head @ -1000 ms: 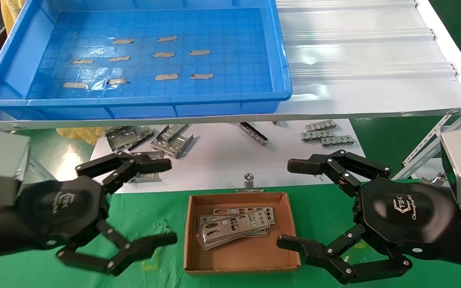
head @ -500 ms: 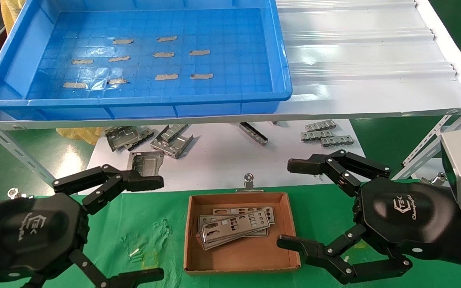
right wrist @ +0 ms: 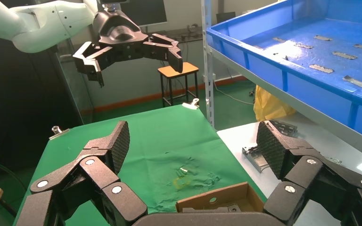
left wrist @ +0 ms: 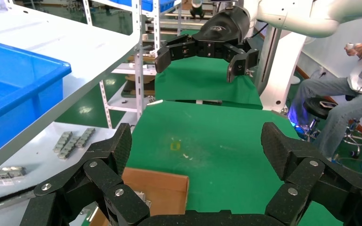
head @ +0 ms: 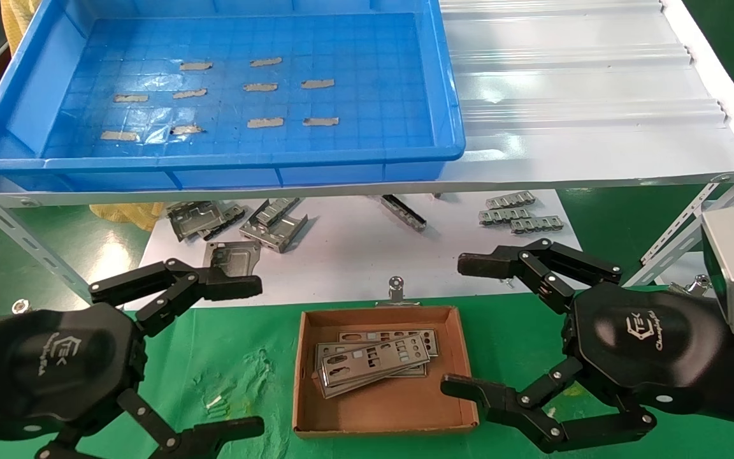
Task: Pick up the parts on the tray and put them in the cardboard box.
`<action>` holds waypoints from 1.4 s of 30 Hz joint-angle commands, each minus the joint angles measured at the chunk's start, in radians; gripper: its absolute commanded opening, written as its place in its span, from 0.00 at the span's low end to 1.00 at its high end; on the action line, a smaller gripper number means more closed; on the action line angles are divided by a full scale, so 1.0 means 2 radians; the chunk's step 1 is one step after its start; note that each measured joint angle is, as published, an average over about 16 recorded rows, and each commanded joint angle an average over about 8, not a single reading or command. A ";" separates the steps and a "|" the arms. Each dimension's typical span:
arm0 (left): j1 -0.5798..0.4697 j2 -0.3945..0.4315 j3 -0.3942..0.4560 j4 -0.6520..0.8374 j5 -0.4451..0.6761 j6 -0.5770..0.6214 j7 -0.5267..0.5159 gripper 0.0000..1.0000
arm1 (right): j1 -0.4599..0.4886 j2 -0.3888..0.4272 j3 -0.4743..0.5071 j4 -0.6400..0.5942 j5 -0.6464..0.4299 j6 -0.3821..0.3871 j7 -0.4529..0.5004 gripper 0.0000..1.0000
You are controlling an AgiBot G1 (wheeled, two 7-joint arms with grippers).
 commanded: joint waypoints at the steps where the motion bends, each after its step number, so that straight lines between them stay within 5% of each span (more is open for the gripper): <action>1: 0.000 0.001 0.000 0.001 0.000 0.000 0.000 1.00 | 0.000 0.000 0.000 0.000 0.000 0.000 0.000 1.00; 42: -0.002 0.003 0.002 0.006 0.002 0.000 0.002 1.00 | 0.000 0.000 0.000 0.000 0.000 0.000 0.000 1.00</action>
